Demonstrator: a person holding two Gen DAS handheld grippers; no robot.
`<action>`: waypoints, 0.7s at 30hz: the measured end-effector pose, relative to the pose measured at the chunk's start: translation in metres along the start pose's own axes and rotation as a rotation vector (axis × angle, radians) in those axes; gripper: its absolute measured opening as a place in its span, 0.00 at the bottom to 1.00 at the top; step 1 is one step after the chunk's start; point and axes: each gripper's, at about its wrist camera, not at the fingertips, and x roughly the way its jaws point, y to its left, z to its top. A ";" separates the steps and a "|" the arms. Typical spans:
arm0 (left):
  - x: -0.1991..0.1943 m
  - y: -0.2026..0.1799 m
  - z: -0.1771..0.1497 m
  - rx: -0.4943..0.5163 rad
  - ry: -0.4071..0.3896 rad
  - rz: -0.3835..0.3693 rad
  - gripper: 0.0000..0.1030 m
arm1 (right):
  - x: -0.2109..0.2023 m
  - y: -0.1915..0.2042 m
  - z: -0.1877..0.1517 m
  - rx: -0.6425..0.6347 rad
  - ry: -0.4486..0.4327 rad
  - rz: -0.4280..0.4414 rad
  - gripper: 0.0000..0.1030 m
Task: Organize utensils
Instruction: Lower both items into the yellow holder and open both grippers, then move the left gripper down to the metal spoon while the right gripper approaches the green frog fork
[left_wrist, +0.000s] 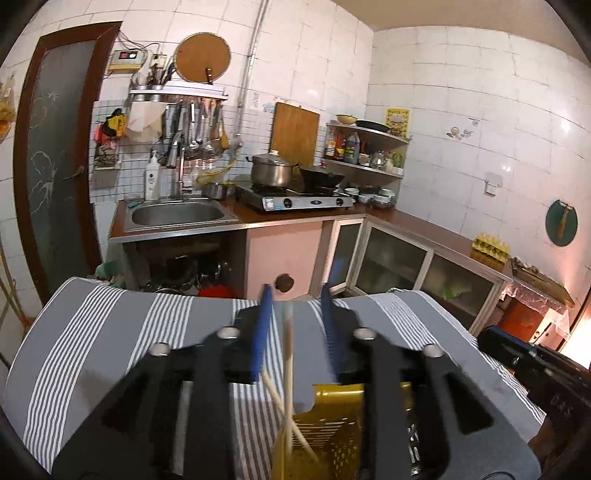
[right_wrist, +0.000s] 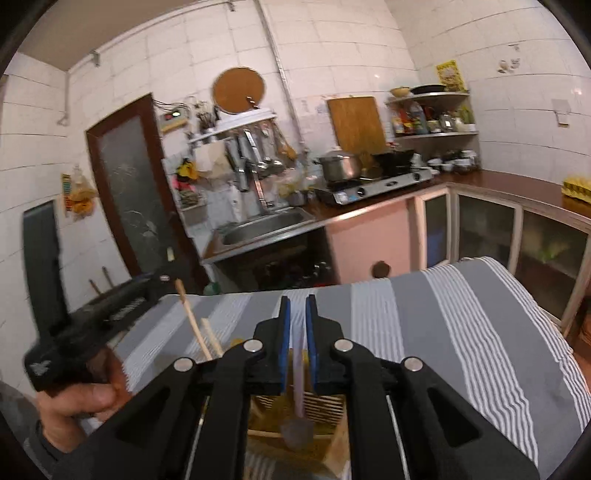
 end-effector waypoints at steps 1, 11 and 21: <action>-0.001 0.002 0.000 -0.001 0.001 0.002 0.28 | -0.001 -0.004 0.001 0.014 -0.005 -0.009 0.10; -0.034 0.009 -0.001 0.003 -0.030 0.020 0.28 | -0.020 -0.008 0.005 -0.024 -0.034 -0.038 0.16; -0.098 0.031 -0.040 0.016 -0.006 0.065 0.28 | -0.062 -0.015 -0.026 -0.087 -0.023 -0.092 0.17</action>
